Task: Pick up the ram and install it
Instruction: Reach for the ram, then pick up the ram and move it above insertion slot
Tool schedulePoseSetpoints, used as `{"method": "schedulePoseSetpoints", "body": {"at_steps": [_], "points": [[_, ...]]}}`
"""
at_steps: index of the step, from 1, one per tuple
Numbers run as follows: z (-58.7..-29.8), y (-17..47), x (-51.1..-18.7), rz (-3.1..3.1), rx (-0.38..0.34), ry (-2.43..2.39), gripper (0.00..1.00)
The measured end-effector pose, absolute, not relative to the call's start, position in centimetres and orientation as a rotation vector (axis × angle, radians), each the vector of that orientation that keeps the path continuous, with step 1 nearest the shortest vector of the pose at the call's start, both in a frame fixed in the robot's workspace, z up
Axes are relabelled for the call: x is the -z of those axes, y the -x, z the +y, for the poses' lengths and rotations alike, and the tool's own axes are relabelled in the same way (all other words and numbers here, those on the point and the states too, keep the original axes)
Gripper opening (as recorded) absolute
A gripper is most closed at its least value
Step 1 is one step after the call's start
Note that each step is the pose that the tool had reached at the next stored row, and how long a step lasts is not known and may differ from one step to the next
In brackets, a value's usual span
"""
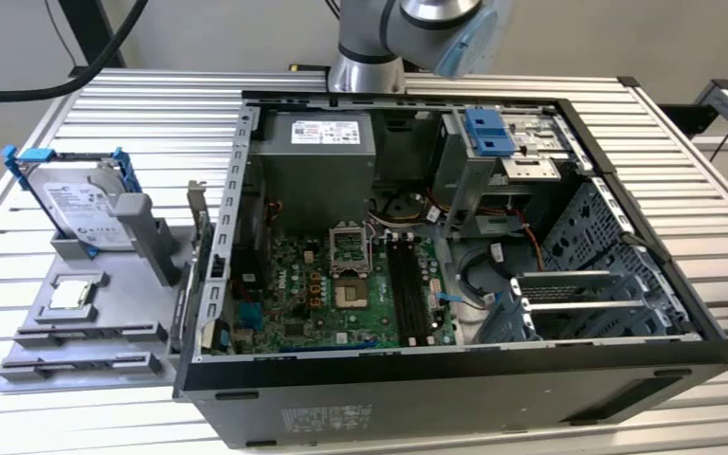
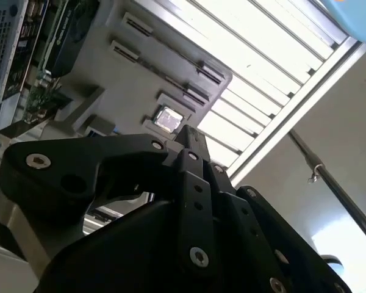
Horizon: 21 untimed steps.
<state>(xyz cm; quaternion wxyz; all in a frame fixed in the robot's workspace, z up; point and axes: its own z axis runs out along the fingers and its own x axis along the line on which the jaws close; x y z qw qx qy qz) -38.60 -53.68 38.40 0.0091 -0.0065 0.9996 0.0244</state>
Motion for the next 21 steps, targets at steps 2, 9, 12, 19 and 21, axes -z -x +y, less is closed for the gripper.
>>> {"method": "schedulePoseSetpoints", "body": {"at_steps": [2,9,12,19,21], "points": [[-53.69,38.6,-38.4,3.122,-0.077,0.02,0.0],[-53.65,38.6,-38.39,3.123,-0.075,0.021,0.0],[-53.63,38.6,-38.39,3.123,-0.075,0.021,0.0],[-53.58,38.6,-38.4,3.123,-0.075,0.021,0.0],[-53.57,38.6,-38.4,3.123,-0.075,0.02,0.0]]}}
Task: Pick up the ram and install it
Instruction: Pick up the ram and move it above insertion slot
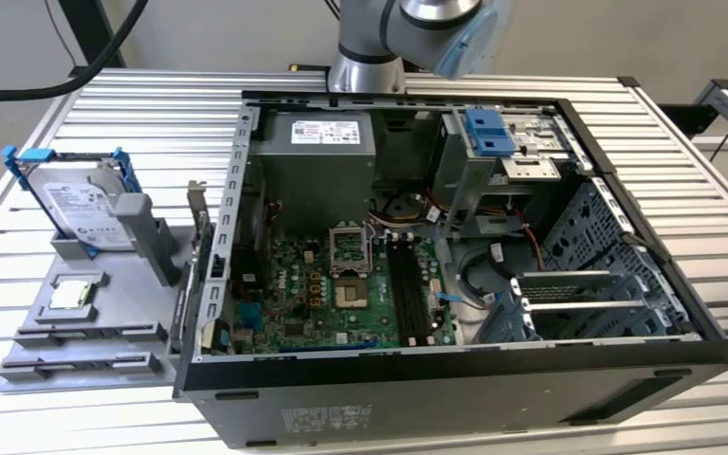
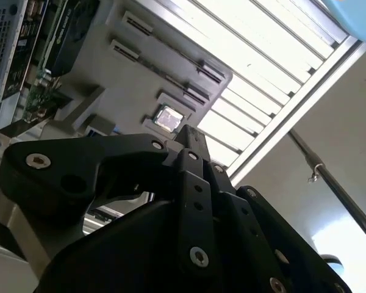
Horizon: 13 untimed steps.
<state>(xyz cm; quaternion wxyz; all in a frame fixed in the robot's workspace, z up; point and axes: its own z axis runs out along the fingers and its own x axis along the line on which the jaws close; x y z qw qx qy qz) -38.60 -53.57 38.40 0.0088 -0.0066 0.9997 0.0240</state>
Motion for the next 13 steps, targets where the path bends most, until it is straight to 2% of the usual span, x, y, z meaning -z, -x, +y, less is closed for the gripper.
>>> {"method": "schedulePoseSetpoints", "body": {"at_steps": [13], "points": [[-53.55,38.66,-38.4,3.121,-0.057,0.172,0.0]]}}
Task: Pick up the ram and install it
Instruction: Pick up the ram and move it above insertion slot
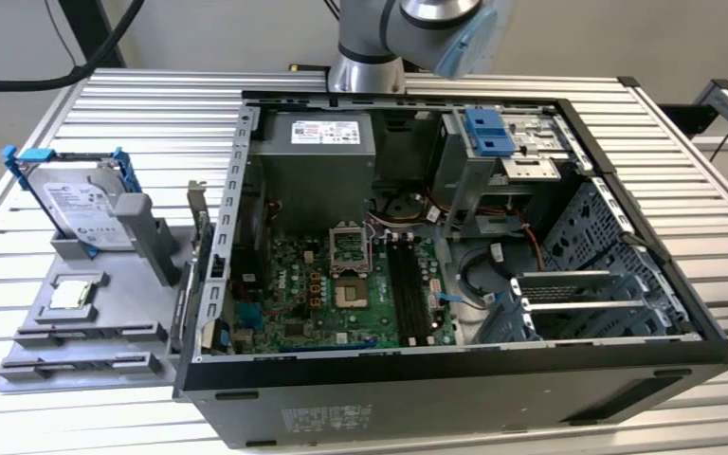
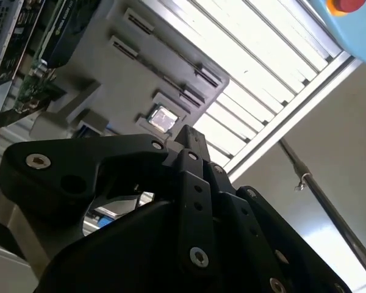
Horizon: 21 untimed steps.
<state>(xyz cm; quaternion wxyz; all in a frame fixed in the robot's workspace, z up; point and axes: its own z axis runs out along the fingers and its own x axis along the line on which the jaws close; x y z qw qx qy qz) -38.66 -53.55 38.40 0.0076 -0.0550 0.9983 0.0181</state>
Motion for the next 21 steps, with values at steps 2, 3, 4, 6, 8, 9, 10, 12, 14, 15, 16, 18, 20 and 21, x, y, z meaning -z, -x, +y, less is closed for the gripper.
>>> {"method": "schedulePoseSetpoints", "body": {"at_steps": [2,3,4,6,8,9,10,12,14,15,16,18,20,21], "points": [[-53.55,38.66,-38.4,3.119,-0.051,0.221,0.0],[-53.55,38.67,-38.41,3.118,-0.048,0.246,0.0],[-53.55,38.67,-38.41,3.116,-0.045,0.27,0.0],[-53.55,38.67,-38.41,3.113,-0.042,0.313,0.0],[-53.55,38.67,-38.42,3.11,-0.042,0.344,0.0],[-53.54,38.68,-38.43,3.109,-0.042,0.355,0.0],[-53.54,38.68,-38.43,3.107,-0.042,0.37,0.0],[-53.54,38.68,-38.44,3.104,-0.042,0.398,0.0],[-53.55,38.67,-38.45,3.103,-0.042,0.401,0.0],[-53.55,38.67,-38.46,3.104,-0.042,0.401,0.0],[-53.55,38.67,-38.46,3.104,-0.042,0.401,0.0],[-53.55,38.64,-38.45,3.104,-0.042,0.401,0.0],[-53.57,38.48,-38.44,3.106,-0.042,0.401,0.0],[-53.58,38.28,-38.43,3.109,-0.043,0.402,0.0]]}}
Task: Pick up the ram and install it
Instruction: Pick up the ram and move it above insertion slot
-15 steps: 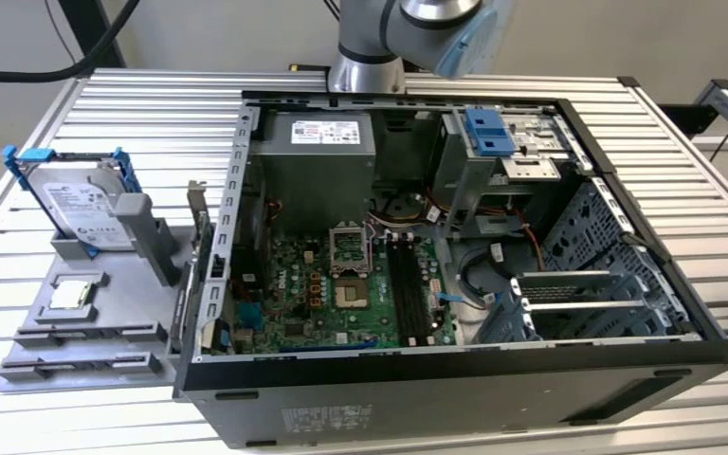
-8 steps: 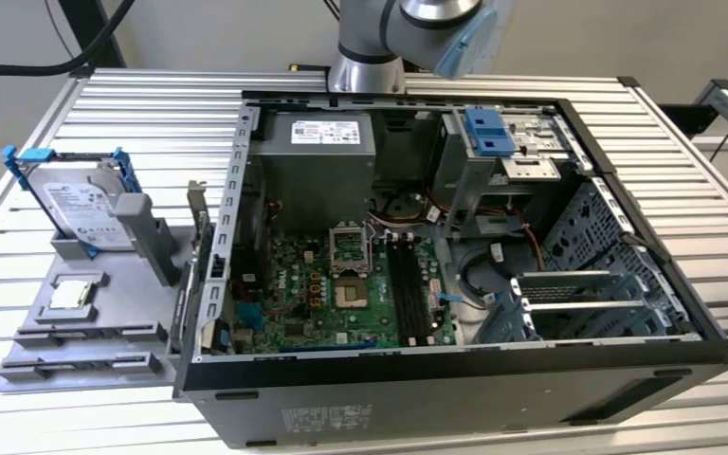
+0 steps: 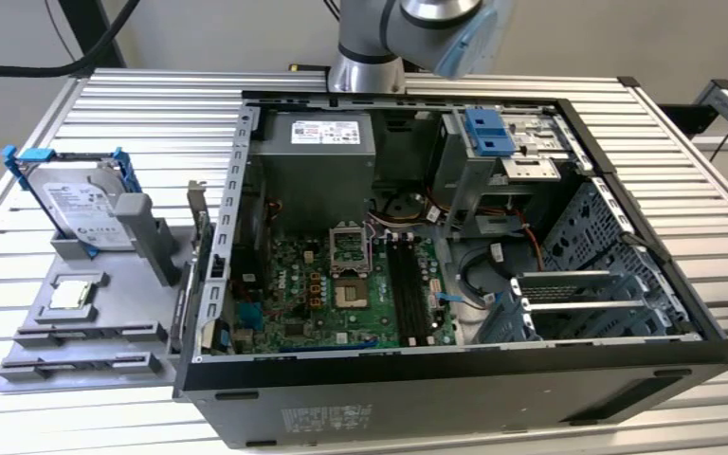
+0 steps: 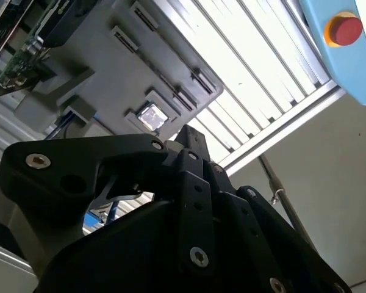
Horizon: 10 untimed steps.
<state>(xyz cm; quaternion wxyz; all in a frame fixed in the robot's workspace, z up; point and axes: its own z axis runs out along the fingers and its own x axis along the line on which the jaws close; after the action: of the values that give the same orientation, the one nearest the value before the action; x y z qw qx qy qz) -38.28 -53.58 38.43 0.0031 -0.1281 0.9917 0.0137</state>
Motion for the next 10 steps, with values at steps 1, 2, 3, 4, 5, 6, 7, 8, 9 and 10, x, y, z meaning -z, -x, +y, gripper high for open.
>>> {"method": "schedulePoseSetpoints", "body": {"at_steps": [1,2,3,4,5,6,7,8,9,10], "points": [[-53.6,38.1,-38.42,3.112,-0.044,0.404,0.0],[-53.61,37.95,-38.4,3.115,-0.044,0.406,0.0],[-53.61,37.87,-38.38,3.115,-0.045,0.411,0.0],[-53.61,37.85,-38.36,3.114,-0.045,0.425,0.0],[-53.61,37.85,-38.34,3.111,-0.045,0.449,0.0],[-53.61,37.85,-38.33,3.107,-0.045,0.473,0.0],[-53.61,37.84,-38.31,3.103,-0.045,0.501,0.0],[-53.61,37.83,-38.31,3.099,-0.045,0.529,0.0],[-53.61,37.83,-38.31,3.094,-0.044,0.556,0.0],[-53.61,37.84,-38.3,3.09,-0.044,0.582,0.0]]}}
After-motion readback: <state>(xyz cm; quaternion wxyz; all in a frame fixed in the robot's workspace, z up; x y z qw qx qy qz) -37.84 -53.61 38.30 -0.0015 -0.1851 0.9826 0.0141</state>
